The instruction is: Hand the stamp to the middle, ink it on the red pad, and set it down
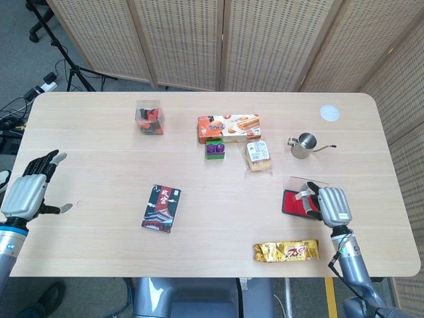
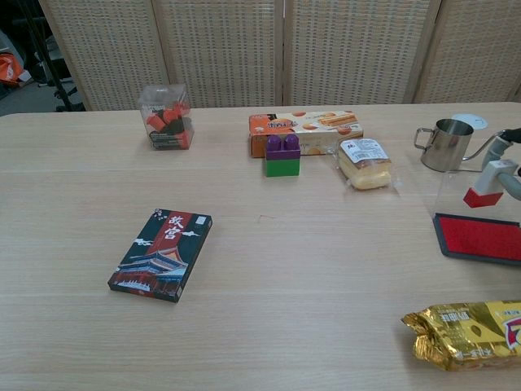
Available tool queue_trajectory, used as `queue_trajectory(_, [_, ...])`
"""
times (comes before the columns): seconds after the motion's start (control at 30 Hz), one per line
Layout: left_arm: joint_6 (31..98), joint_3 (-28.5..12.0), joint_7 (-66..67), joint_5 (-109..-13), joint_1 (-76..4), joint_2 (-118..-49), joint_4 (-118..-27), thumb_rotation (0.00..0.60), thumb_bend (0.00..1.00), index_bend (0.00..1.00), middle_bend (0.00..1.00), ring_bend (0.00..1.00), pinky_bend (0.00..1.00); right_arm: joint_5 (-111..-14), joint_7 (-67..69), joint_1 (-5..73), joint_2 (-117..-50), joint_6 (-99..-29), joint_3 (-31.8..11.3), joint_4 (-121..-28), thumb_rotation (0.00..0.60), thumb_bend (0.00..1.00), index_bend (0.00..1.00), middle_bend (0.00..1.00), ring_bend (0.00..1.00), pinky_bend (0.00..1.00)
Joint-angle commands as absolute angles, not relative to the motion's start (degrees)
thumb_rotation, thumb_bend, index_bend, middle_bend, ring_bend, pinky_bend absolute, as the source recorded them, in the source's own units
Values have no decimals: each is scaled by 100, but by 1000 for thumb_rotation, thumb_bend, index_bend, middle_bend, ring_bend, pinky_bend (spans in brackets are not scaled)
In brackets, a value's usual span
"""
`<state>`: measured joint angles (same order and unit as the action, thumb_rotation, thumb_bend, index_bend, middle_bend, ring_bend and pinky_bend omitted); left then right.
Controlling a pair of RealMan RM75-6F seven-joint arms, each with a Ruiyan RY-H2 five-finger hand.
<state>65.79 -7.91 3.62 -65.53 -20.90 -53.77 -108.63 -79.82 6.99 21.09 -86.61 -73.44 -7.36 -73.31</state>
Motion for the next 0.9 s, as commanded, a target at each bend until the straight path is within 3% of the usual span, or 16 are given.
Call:
queue_trajectory(0.03, [6592,-782,343,-6583,-2077,-5362,-10879,600,10,0,0,0,0,-8091,397,2253,-8476,-7250,-792,-7819,600,569,610,985,1000,1000])
queue_trajectory(0.3, [6595,-771,320,-6618,-2066,-5354,-10875,600,10,0,0,0,0,-7809,-466,2704,-8894,-6733,-1009,-8124,600,569,610,985,1000,1000])
queue_trajectory(0.5, [6593,-778,287,-6606,-2061,-5344,-10859,600,10,0,0,0,0,-7395,-915,3011,-9411,-6411,-1216,-7813,600,569,610,985,1000,1000])
queue_trajectory(0.9, [6564,-786,229,-6595,-2061,-5316,-10846,600,11,0,0,0,0,-7276,-983,3232,-9944,-6154,-1162,-7116,600,569,610,985,1000,1000])
